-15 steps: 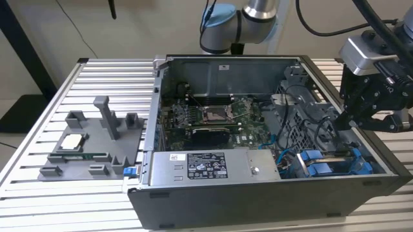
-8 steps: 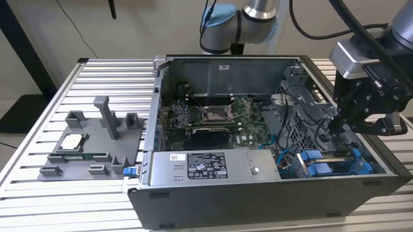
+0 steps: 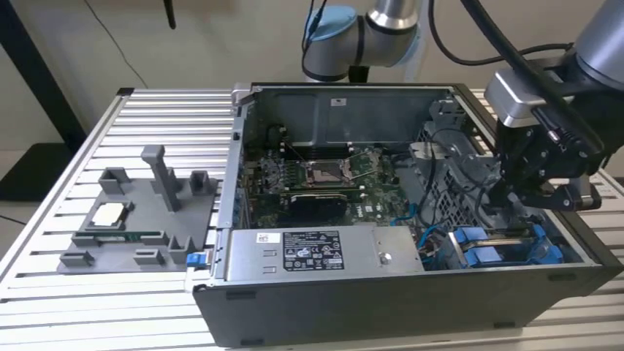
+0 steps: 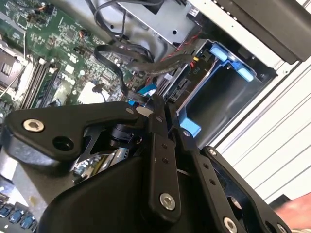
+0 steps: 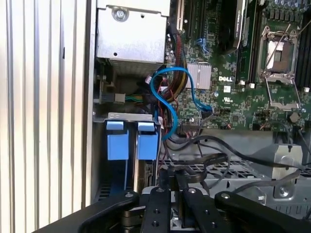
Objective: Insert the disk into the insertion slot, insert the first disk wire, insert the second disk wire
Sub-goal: 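Insert the second disk wire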
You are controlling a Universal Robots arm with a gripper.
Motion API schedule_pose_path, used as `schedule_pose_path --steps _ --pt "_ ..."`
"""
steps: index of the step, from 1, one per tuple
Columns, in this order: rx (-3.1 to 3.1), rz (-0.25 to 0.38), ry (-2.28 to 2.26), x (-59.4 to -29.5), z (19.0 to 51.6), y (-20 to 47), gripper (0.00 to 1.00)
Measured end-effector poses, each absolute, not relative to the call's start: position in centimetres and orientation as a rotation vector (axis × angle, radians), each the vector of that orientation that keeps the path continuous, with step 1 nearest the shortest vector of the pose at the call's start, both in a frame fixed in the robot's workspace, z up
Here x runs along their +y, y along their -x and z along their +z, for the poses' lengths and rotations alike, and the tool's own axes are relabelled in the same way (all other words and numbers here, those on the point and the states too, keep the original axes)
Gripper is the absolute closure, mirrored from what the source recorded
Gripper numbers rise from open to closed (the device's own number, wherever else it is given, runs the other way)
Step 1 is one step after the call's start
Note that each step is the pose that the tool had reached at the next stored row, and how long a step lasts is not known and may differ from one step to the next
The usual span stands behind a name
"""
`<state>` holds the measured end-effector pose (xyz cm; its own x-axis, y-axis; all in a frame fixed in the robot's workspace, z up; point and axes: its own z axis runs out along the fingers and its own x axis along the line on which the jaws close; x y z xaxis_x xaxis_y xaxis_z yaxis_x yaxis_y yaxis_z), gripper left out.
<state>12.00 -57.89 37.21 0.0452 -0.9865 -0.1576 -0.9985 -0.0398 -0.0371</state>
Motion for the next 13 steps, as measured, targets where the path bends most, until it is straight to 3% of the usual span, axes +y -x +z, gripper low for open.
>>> schedule_pose_path --steps 13 --pt "2.082 0.123 2.163 -57.9 35.9 -12.0 0.84"
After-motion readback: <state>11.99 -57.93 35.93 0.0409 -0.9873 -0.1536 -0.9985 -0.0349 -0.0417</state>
